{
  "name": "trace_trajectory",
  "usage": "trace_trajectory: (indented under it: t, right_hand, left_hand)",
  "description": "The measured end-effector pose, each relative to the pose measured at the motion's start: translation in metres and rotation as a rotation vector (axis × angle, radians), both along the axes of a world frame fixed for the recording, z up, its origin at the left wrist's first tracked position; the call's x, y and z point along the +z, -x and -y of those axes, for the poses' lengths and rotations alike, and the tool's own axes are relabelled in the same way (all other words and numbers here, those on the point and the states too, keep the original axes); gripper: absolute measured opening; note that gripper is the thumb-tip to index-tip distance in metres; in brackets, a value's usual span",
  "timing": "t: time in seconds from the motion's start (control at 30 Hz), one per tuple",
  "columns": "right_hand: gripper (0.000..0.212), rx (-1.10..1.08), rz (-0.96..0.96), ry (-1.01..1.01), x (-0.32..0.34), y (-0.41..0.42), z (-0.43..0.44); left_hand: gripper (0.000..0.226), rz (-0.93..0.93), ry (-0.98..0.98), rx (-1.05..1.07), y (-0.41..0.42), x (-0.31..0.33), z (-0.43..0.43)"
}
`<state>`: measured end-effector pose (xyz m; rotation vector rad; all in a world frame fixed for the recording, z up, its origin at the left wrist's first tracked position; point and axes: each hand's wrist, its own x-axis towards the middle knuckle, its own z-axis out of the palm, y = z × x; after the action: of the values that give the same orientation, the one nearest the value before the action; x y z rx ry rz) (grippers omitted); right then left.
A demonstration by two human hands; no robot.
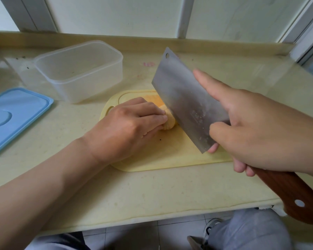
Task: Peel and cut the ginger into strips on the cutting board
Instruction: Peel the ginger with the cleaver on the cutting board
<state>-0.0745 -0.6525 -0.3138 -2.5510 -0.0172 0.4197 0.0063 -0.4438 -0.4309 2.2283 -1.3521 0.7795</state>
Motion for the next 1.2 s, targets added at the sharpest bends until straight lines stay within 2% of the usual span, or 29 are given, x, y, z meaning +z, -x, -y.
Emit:
trace_trajectory:
  t: [0.67, 0.97, 1.2]
  right_hand:
    - [0.099, 0.139, -0.023, 0.09, -0.019, -0.051, -0.034]
    - [0.097, 0.112, -0.041, 0.036, -0.032, -0.049, -0.033]
    - [0.099, 0.075, -0.148, -0.005, -0.026, -0.013, -0.014]
  left_hand:
    - [0.011, -0.005, 0.055, 0.008, -0.002, -0.005, -0.006]
    - [0.014, -0.022, 0.076, 0.016, -0.004, -0.007, -0.006]
    - [0.011, -0.074, 0.117, 0.023, -0.003, -0.005, -0.003]
